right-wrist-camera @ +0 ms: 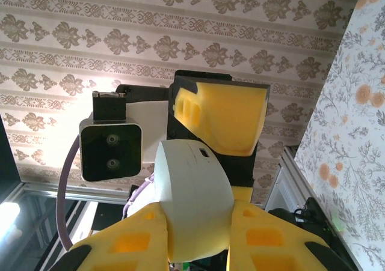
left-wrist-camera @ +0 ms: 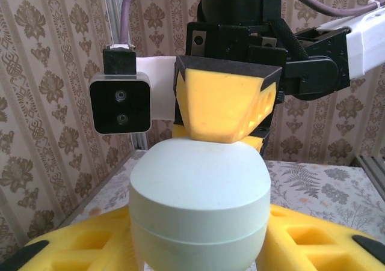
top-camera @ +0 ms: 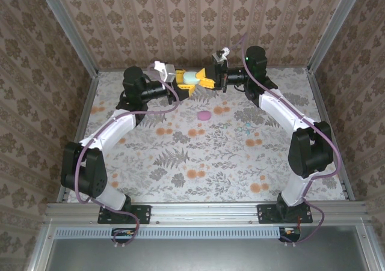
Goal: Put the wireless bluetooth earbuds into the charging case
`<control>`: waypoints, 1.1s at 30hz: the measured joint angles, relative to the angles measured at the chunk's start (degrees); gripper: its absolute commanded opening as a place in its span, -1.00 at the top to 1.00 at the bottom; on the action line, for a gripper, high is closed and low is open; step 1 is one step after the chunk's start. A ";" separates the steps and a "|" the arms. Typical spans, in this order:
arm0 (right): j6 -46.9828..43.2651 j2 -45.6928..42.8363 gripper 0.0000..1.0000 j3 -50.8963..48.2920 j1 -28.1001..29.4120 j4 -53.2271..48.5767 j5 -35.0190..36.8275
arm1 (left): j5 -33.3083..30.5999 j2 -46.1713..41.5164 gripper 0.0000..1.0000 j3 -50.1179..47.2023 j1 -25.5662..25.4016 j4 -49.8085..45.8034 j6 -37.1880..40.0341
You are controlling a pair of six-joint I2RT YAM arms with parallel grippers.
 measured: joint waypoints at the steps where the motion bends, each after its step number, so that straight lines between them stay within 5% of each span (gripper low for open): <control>1: 0.00 0.00 0.61 0.00 0.00 0.00 0.00 | -0.02 0.00 0.02 0.00 0.00 -0.02 0.00; 18: -0.87 0.00 0.61 -0.02 0.00 -0.28 0.00 | -0.02 0.22 -0.11 0.15 0.00 0.90 -0.74; 33: -2.43 0.00 0.61 -0.02 -0.02 -1.20 0.11 | 0.22 1.29 0.05 0.92 -0.31 1.11 -1.97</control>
